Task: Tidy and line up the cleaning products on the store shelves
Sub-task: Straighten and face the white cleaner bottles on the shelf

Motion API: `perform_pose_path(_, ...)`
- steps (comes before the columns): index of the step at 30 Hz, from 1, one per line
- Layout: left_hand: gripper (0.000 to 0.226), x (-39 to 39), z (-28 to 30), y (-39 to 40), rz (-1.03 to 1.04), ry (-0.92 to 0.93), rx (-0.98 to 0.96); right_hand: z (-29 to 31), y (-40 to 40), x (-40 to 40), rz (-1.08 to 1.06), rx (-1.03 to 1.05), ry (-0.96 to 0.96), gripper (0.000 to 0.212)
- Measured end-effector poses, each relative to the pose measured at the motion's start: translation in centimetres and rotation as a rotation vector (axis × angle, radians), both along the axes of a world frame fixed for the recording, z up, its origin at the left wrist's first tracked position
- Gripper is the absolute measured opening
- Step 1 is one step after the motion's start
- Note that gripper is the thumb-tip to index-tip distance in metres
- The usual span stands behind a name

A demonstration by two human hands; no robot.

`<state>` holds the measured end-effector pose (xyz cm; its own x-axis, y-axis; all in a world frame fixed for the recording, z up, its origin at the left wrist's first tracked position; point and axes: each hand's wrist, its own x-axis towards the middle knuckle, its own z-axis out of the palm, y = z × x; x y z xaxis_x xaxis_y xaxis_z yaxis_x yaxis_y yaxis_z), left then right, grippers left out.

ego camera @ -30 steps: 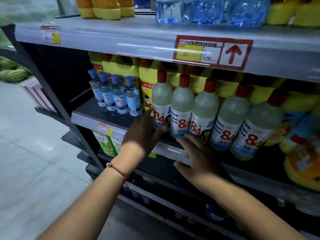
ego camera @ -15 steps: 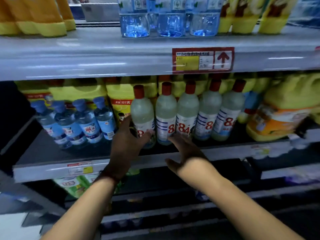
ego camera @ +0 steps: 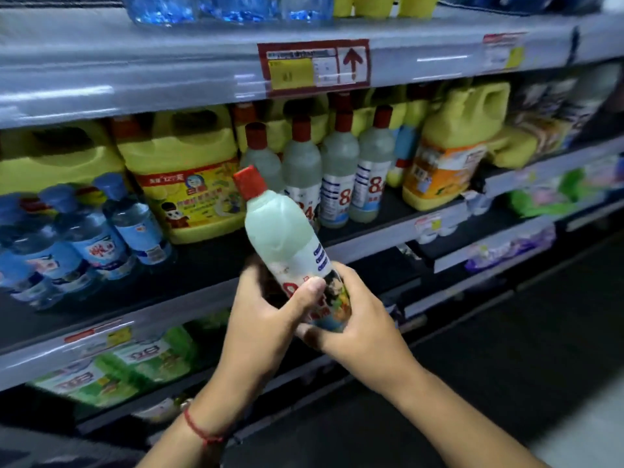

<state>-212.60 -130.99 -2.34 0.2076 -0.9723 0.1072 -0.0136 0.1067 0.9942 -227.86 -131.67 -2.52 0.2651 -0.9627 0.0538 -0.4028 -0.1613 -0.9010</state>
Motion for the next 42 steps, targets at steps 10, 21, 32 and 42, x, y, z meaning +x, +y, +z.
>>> perform_pose_path(10, 0.081, -12.8, 1.8, -0.2, -0.272, 0.766, 0.549, -0.4, 5.4, -11.0, -0.265, 0.184, -0.034, 0.051)
perform_pose_path(21, 0.061, -30.2, -0.1, 0.3, -0.577, 0.699, 0.729, -0.2, 9.4, -28.3, -0.491, 0.319, -0.025, 0.063)
perform_pose_path(32, 0.077, -44.7, 0.5, 1.5, -0.751, -0.315, -0.006, -2.8, 9.3, -39.8, -0.522, 0.314, -0.394, 0.06)
perform_pose_path(42, 0.099, -50.7, 2.4, -2.3, -0.762, -0.661, -0.243, -2.9, 5.7, -46.0, -0.546, 0.293, -0.577, 0.052)
